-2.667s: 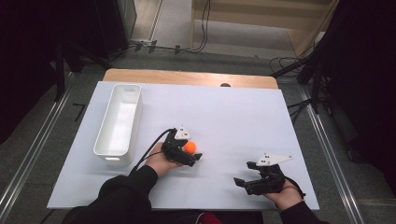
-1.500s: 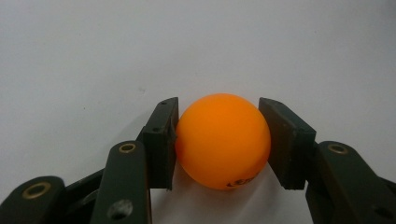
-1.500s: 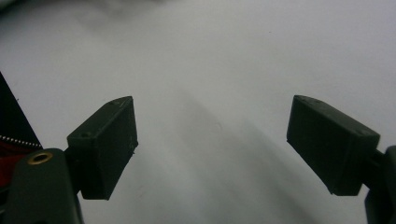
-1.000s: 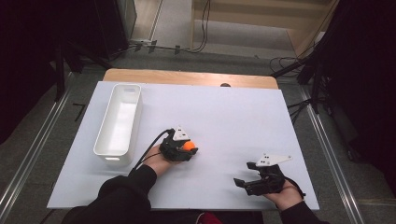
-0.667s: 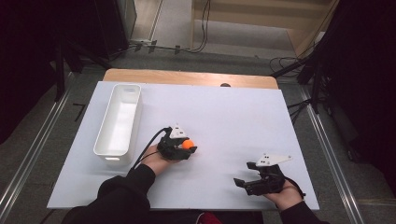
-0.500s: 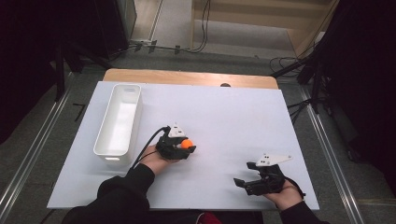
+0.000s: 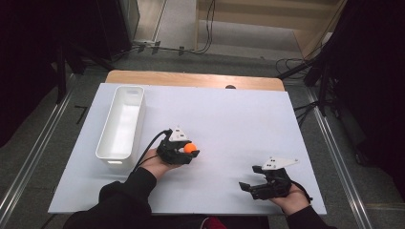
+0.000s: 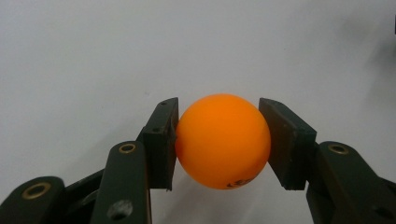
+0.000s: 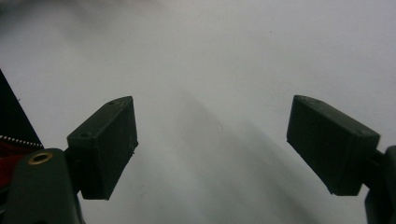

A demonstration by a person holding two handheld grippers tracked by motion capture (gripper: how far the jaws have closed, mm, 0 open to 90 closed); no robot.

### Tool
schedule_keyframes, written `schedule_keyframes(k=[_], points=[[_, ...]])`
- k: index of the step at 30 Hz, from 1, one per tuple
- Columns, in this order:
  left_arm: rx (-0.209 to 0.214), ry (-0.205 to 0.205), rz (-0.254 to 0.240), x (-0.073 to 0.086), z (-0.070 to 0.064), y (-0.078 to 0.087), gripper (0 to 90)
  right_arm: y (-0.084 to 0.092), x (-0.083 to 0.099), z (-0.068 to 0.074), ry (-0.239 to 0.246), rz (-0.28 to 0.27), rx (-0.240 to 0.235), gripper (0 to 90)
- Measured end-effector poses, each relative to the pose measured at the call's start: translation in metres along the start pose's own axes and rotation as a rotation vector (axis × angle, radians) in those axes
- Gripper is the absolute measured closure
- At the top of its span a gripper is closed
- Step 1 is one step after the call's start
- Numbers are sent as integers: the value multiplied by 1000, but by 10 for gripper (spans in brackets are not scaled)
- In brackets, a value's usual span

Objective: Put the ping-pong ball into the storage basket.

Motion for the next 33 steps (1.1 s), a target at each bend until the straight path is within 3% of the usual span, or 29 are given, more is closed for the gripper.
schedule_keyframes(k=[11, 20, 23, 33], points=[[8, -14, -21, -3, -4, 17, 499, 0, 0, 0, -4, -1, 0, 149], [2, -22, -30, -5, -6, 20, 499, 0, 0, 0, 0, -5, 0, 150], [-25, -28, -43, -7, -6, 22, 499, 1, 0, 0, 1, -5, 0, 150], [-67, 54, -58, -11, 1, 32, 500, 1, 0, 0, 7, 2, 6, 150]])
Point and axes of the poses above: each handheld gripper's, and its own axes: y roughly backward along the jaws, x roughly out of its underside, z roughly to its left, the point moved 1 cm from there along -y, roughly forward along the jaws, and after that the axes turned 10 degrees about -y, right-handed, at the moved point
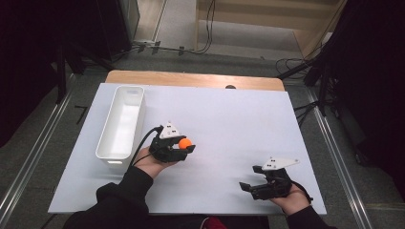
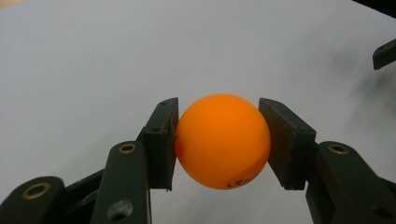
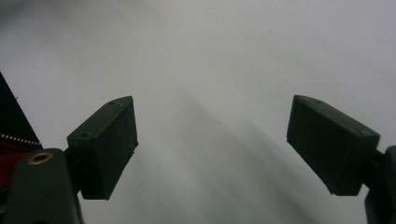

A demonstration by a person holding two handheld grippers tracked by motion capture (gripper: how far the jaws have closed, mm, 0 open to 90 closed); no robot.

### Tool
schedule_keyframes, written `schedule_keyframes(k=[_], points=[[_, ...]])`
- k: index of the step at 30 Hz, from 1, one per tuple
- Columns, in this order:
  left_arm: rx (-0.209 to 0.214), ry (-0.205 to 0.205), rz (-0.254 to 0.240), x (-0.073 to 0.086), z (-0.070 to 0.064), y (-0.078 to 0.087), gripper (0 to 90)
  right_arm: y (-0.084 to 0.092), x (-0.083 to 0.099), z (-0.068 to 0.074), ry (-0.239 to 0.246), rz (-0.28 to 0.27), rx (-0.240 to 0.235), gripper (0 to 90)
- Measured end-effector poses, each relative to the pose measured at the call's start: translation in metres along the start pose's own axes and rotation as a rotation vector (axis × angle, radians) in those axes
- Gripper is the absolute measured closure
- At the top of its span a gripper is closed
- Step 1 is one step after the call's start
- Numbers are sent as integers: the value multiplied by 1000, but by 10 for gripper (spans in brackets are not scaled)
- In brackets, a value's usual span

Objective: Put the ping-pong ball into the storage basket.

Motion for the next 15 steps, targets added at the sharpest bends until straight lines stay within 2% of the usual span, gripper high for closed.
schedule_keyframes(k=[8, 9, 15], points=[[-17, -1, 20, -2, 1, 3, 500, 0, 0, 0, 2, -5, 0, 150], [-26, -10, 25, -3, 1, 6, 500, 1, 0, 0, 1, -9, 1, 149], [-38, -3, 21, -7, 5, 10, 500, 0, 0, 0, 2, -5, 2, 150]])
Point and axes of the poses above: each handheld gripper's, and its own axes: y roughly backward along the jaws, x roughly out of its underside, z roughly to its left, the point moved 1 cm from there along -y, roughly forward along the jaws, and after that the axes turned 10 degrees about -y, right-handed, at the moved point
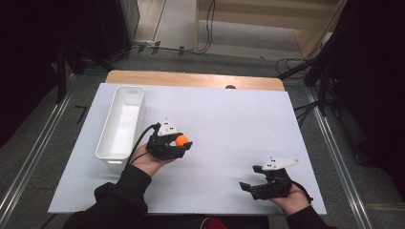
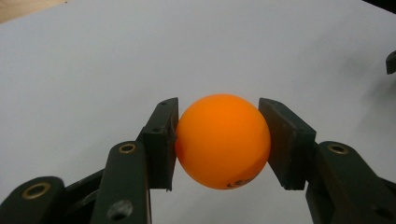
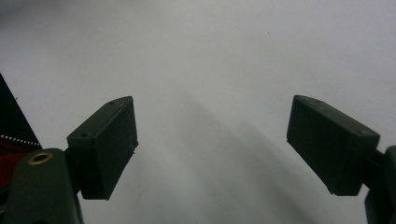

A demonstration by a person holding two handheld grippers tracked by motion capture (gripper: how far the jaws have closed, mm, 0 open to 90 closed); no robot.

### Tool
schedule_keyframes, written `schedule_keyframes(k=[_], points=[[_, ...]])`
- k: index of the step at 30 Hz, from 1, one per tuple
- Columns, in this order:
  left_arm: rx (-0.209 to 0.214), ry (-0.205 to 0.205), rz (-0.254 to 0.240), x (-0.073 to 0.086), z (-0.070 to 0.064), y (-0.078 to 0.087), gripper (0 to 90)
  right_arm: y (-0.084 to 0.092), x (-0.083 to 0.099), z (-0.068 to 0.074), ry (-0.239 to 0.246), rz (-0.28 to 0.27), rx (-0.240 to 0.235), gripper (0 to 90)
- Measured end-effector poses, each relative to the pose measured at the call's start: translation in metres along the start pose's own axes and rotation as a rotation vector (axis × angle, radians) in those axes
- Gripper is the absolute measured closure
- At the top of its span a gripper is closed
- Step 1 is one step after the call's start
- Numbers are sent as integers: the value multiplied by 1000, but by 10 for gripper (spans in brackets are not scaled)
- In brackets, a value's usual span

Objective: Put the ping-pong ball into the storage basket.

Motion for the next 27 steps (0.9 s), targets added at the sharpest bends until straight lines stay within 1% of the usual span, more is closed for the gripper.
schedule_keyframes(k=[2, 3, 4, 7, 11, 12, 14, 16, 17, 18, 19, 25, 27], points=[[-3, 5, -4, -1, 1, 1, 500, 0, 0, 0, 2, 1, 1, 150], [0, 0, 1, -1, 2, 2, 500, 0, 0, 0, -1, 2, 1, 149], [-2, 8, -5, -2, 3, 4, 500, 0, 0, 0, 2, 0, 2, 150], [1, 7, 3, -3, 5, 7, 500, 0, 0, 0, 1, 3, 2, 149], [1, 11, 0, -5, 6, 10, 500, 0, 0, 0, 0, 3, 2, 150], [5, 8, 5, -5, 7, 11, 500, 0, 0, 0, 0, 3, 2, 150], [42, 35, -3, -7, 9, 15, 500, 0, 0, 0, 0, 4, 3, 150], [47, 35, -6, -7, 9, 16, 500, 0, 0, 0, 0, 5, 2, 150], [42, 18, 7, -9, 9, 18, 500, 0, 0, 0, 0, 4, 5, 150], [42, 18, 7, -9, 9, 18, 500, 0, 0, 0, 0, 4, 5, 150], [23, 2, 12, -10, 9, 20, 500, 0, 0, 0, -1, 5, 4, 150], [25, -7, 15, -12, 11, 26, 500, 0, 0, 0, 1, 4, 4, 150], [25, -3, 12, -12, 13, 28, 500, 0, 0, 0, -1, 4, 4, 150]])
Point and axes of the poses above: each handheld gripper's, and its own axes: y roughly backward along the jaws, x roughly out of its underside, z roughly to its left, the point moved 1 cm from there along -y, roughly forward along the jaws, and after that the axes turned 10 degrees about -y, right-handed, at the moved point
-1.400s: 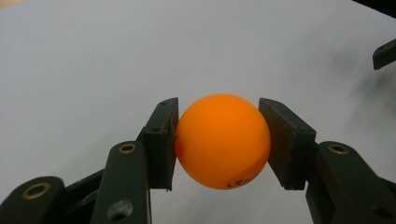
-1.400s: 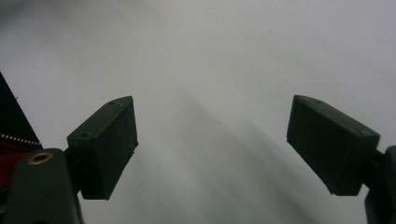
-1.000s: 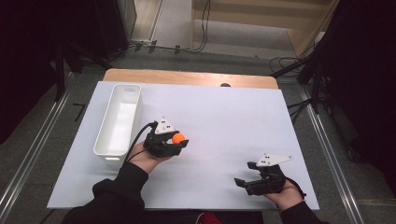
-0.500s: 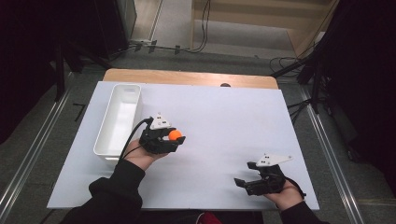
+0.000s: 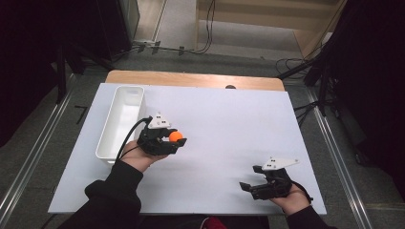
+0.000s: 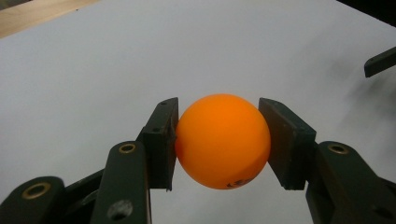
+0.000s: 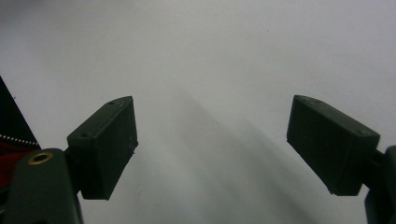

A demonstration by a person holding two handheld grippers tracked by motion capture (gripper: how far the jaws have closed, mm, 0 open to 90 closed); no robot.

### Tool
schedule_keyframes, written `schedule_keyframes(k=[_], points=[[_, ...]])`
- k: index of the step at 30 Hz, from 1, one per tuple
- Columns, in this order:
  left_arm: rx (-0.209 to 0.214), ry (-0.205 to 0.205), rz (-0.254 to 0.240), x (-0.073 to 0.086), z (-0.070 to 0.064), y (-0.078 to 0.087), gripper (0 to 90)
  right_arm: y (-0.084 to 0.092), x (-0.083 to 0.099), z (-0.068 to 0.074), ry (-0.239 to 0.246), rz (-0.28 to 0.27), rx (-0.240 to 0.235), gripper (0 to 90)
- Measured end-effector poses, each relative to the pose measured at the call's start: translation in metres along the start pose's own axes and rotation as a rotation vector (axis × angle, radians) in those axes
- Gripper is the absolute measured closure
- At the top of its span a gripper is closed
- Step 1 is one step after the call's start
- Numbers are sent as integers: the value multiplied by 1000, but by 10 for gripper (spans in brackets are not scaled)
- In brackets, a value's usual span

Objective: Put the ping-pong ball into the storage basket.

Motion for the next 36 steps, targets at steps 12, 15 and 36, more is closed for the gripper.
schedule_keyframes(k=[12, 15, 36], points=[[7, 6, 0, 0, 7, 7, 499, -1, 0, 0, 4, 0, -1, 150], [2, 11, -3, 0, 8, 9, 499, -1, 0, 0, 4, 1, -2, 150], [-34, 21, -16, 2, 23, 25, 502, 0, 0, 0, 7, 1, 4, 150]])
Point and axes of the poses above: each handheld gripper's, and its own axes: y roughly backward along the jaws, x roughly out of its underside, z roughly to its left, the point moved 1 cm from there along -y, roughly forward along the jaws, and after that the axes turned 10 degrees about -y, right-handed, at the moved point
